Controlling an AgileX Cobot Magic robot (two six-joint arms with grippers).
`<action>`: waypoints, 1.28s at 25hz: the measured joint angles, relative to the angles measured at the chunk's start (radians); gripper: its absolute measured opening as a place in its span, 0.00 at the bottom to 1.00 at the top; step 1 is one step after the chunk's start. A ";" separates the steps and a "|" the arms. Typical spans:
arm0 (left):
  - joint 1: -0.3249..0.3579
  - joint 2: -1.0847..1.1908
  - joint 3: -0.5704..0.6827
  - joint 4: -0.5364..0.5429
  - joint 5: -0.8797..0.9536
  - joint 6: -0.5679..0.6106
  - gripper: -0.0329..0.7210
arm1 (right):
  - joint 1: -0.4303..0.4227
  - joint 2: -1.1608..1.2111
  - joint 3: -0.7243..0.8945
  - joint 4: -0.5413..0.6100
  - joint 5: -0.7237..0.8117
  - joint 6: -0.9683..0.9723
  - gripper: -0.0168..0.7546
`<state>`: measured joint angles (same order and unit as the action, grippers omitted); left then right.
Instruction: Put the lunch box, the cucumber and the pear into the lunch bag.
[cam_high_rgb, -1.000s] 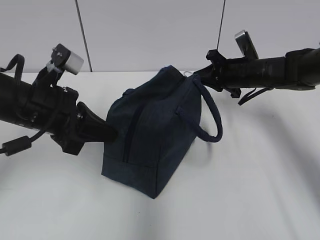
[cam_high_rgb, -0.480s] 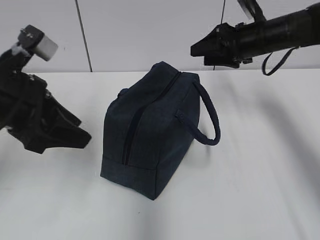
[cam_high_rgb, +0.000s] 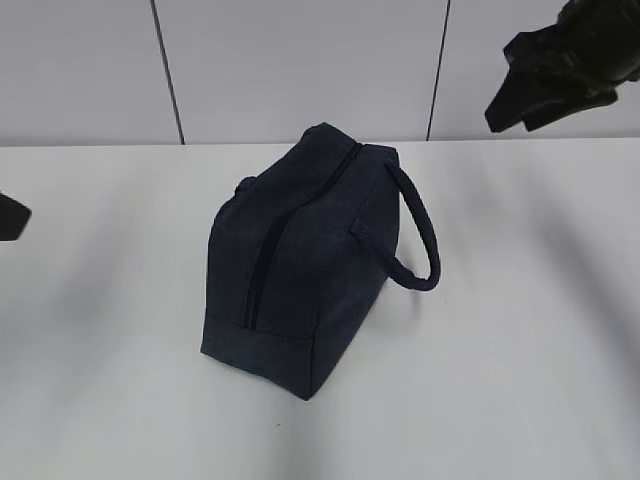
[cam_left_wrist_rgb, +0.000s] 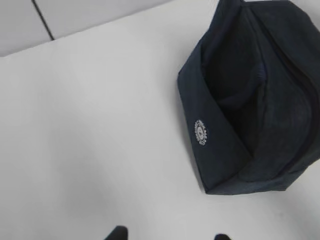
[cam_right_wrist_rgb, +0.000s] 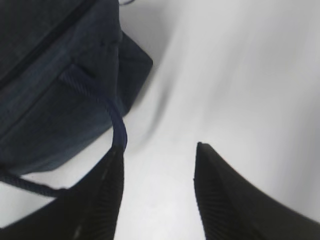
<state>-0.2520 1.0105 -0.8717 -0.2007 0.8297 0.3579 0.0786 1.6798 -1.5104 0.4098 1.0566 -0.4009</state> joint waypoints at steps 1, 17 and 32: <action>0.000 -0.021 0.000 0.025 0.022 -0.032 0.46 | 0.016 -0.040 0.031 -0.033 0.004 0.031 0.50; -0.002 -0.505 0.091 0.237 0.264 -0.278 0.45 | 0.098 -0.781 0.658 -0.266 0.007 0.314 0.45; -0.002 -0.975 0.346 0.177 0.280 -0.279 0.44 | 0.098 -1.467 0.947 -0.443 0.096 0.324 0.45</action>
<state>-0.2540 0.0355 -0.5257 -0.0241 1.1101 0.0794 0.1761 0.2132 -0.5633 -0.0334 1.1522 -0.0764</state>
